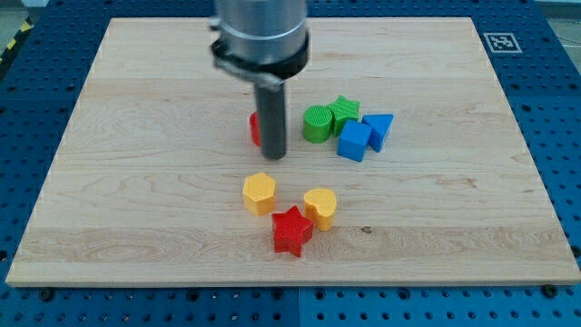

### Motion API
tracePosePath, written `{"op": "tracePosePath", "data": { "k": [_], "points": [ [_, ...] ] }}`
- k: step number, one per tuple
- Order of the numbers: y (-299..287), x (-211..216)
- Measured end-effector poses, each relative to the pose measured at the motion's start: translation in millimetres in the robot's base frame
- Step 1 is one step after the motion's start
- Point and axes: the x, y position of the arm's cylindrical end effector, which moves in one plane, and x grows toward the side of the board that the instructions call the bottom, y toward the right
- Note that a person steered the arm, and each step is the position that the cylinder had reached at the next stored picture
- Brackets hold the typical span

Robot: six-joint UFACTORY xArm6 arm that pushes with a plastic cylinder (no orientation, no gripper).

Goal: Move the arm towards the blue triangle

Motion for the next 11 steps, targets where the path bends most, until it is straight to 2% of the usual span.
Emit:
{"op": "tracePosePath", "data": {
  "k": [1,3,4,5,6,7,8,10,11],
  "points": [
    [9.6,-22.8],
    [21.8,46.7],
    [96.5,53.8],
    [197.1,54.9],
    [276.1,18.1],
    [284.5,-35.3],
    [261.5,-45.2],
    [190.9,-3.6],
    [179.4,-3.1]
  ]
}}
